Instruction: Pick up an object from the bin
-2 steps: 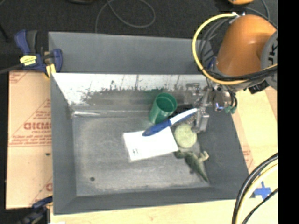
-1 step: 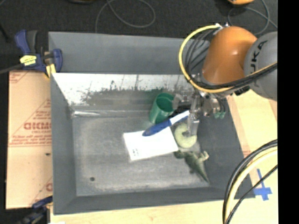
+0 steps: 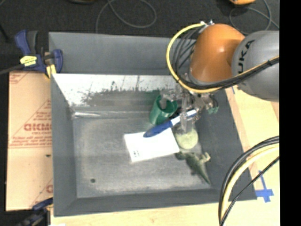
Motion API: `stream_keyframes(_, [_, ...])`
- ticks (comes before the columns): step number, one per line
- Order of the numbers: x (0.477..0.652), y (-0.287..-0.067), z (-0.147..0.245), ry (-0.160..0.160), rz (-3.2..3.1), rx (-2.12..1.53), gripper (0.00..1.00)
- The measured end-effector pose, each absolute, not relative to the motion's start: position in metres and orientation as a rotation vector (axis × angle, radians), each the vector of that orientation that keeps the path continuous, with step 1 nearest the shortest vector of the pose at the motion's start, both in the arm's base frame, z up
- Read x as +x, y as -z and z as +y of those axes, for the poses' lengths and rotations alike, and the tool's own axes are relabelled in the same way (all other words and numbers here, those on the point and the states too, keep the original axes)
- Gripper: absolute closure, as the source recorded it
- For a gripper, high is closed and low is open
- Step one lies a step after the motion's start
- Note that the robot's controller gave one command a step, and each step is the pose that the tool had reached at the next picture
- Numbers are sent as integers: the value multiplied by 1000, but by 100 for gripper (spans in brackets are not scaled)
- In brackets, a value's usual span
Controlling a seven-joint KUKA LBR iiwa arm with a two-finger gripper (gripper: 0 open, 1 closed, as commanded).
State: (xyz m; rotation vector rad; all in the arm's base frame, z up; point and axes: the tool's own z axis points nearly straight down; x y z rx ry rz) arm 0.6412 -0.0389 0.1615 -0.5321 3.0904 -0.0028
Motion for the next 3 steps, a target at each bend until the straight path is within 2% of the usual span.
stream_keyframes(1, [642,-140,-42,4,3005,-904,0])
stream_keyframes(2, [641,-86,-65,1,3022,-829,0])
stream_keyframes(3, [659,-76,-44,13,2859,-1276,100])
